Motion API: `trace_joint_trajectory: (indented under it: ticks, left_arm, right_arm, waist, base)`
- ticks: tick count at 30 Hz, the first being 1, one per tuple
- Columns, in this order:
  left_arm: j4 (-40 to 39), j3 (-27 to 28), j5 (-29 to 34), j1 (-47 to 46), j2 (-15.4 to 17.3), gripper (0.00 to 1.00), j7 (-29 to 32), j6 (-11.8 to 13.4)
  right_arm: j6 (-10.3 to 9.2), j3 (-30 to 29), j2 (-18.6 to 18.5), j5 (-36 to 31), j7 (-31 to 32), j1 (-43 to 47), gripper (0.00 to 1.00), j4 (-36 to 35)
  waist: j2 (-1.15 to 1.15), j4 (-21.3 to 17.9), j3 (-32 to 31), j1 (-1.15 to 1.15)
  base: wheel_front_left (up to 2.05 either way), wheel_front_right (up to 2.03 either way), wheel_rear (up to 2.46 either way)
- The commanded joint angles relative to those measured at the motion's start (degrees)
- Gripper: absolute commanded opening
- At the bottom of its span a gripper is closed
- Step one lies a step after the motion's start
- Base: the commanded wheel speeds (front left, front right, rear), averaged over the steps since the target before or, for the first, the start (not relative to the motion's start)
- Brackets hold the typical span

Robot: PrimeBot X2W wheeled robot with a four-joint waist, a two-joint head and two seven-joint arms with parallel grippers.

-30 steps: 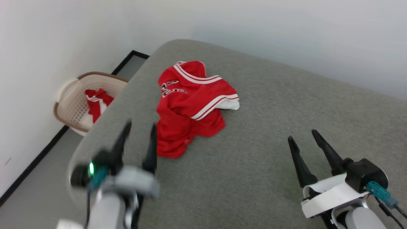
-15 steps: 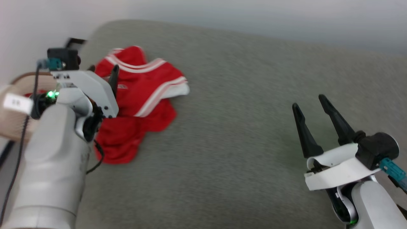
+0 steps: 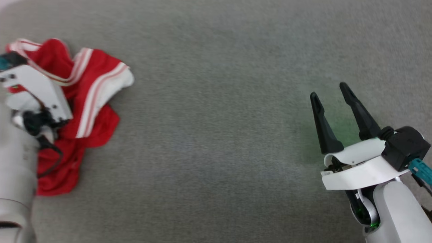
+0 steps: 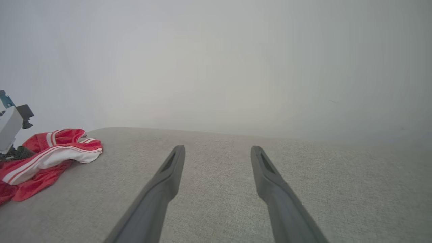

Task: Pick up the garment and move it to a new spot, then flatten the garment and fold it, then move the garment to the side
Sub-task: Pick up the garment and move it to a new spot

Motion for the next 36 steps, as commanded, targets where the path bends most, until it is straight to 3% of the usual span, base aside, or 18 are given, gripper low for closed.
trace_joint_trajectory:
  ticks: [1, 4, 5, 6, 7, 8, 16, 22, 28, 36]
  left_arm:
    - [2.1, -0.2, -0.5, 2.2, -1.5, 1.00, 1.2, 0.4]
    - [3.5, 0.0, -1.5, 3.3, -2.3, 1.00, 2.4, 0.4]
    - [3.9, 0.1, -1.7, 3.6, -2.6, 0.90, 2.7, 0.3]
    - [4.2, 0.0, -1.8, 3.9, -2.9, 0.51, 3.0, 0.1]
    - [4.3, 0.0, -2.0, 4.1, -3.2, 0.35, 3.1, -0.1]
    - [4.5, 0.2, -2.4, 4.2, -3.4, 0.00, 3.1, -0.3]
    - [2.1, -0.2, -2.7, 3.8, -1.7, 0.00, -2.6, -1.2]
    - [-5.2, -3.5, -3.6, 2.9, -1.1, 0.00, -7.6, -1.5]
    - [-19.1, -9.5, -10.7, 5.6, -1.6, 0.00, -5.0, -1.2]
    - [-41.6, -16.5, -21.0, 8.2, -3.9, 0.00, 3.6, -1.2]
  right_arm:
    - [0.00, 0.2, 0.1, 0.0, -0.1, -1.0, 1.00, -0.5]
    - [0.00, -0.1, 0.3, 0.0, -0.1, -1.5, 1.00, -1.2]
    - [0.00, -0.2, 0.4, 0.0, -0.1, -1.5, 1.00, -1.4]
    - [0.00, -0.2, 0.5, -0.1, -0.1, -1.4, 1.00, -1.5]
    - [0.00, -0.2, 0.6, -0.2, -0.1, -1.4, 1.00, -1.6]
    - [0.00, -0.2, 0.7, -0.2, -0.1, -1.5, 1.00, -1.6]
    - [0.00, 0.5, 1.5, -0.4, -0.1, 0.1, 1.00, -0.5]
    - [0.00, 0.5, 2.7, -0.1, -0.1, 2.2, 1.00, 0.7]
    - [0.00, 0.2, 4.4, 0.1, -0.1, 4.6, 1.00, 0.5]
    - [0.00, -2.0, 6.1, 0.8, -0.1, 7.2, 1.00, 0.1]
  waist:
    - [-0.01, -4.2, 4.4, 0.00]
    - [-0.01, -4.7, 5.3, 0.00]
    - [-0.01, -4.8, 5.4, 0.00]
    - [-0.01, -4.9, 5.5, 0.00]
    - [-0.01, -4.9, 5.5, 0.00]
    - [-0.01, -4.9, 5.4, 0.00]
    - [-0.01, -4.0, 0.3, 0.00]
    - [-0.01, -3.8, -5.6, 0.00]
    - [-0.01, -5.3, -9.1, 0.00]
    - [-0.01, -10.1, -10.3, 0.00]
  base:
    - [0.00, 0.00, 0.00]
    - [0.00, 0.00, 0.00]
    - [0.00, 0.00, 0.00]
    - [0.00, 0.00, 0.00]
    - [0.00, 0.00, 0.00]
    - [0.00, 0.00, 0.00]
    - [0.00, 0.00, 0.00]
    - [0.00, 0.00, 0.00]
    - [0.00, 0.00, 0.00]
    - [0.00, 0.00, 0.00]
